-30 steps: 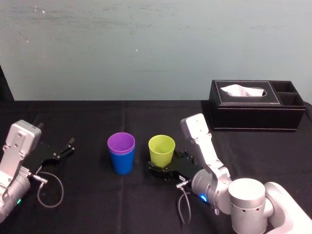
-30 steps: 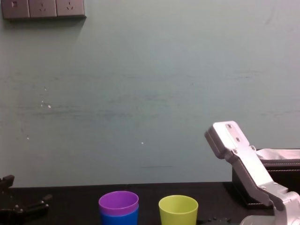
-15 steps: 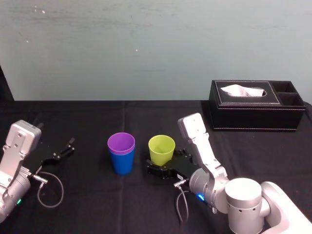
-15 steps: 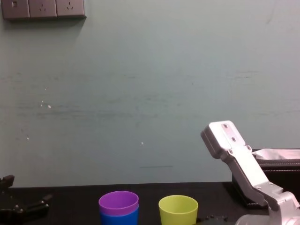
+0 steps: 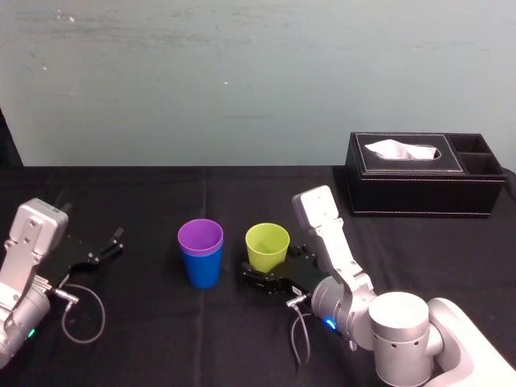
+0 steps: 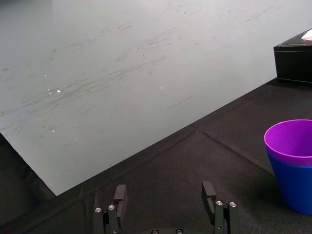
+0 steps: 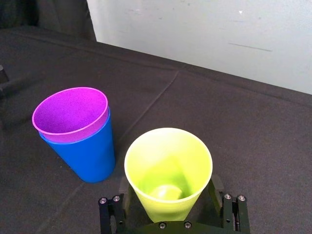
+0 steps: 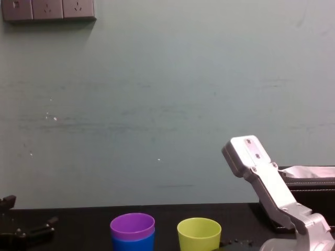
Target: Stack the three plastic cups sequentially using one hand.
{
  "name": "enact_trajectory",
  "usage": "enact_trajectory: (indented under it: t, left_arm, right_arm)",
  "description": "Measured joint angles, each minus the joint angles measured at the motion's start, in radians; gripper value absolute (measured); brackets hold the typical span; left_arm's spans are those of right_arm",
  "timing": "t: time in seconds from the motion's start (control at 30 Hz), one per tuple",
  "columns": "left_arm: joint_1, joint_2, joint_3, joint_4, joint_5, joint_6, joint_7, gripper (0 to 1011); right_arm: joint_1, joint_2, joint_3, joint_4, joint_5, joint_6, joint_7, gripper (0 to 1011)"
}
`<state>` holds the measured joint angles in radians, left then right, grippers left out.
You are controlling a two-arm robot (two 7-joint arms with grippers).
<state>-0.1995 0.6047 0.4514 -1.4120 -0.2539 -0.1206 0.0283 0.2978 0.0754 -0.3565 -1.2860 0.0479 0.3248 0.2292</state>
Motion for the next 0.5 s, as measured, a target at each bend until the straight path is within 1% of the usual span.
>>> enact_trajectory:
  t: [0.5]
  left_arm:
    - [0.000,0.000,0.000,0.000,0.000,0.000,0.000,1000]
  right_arm:
    - [0.014,-0.010,0.000,0.021,-0.011,-0.017,0.000,1002]
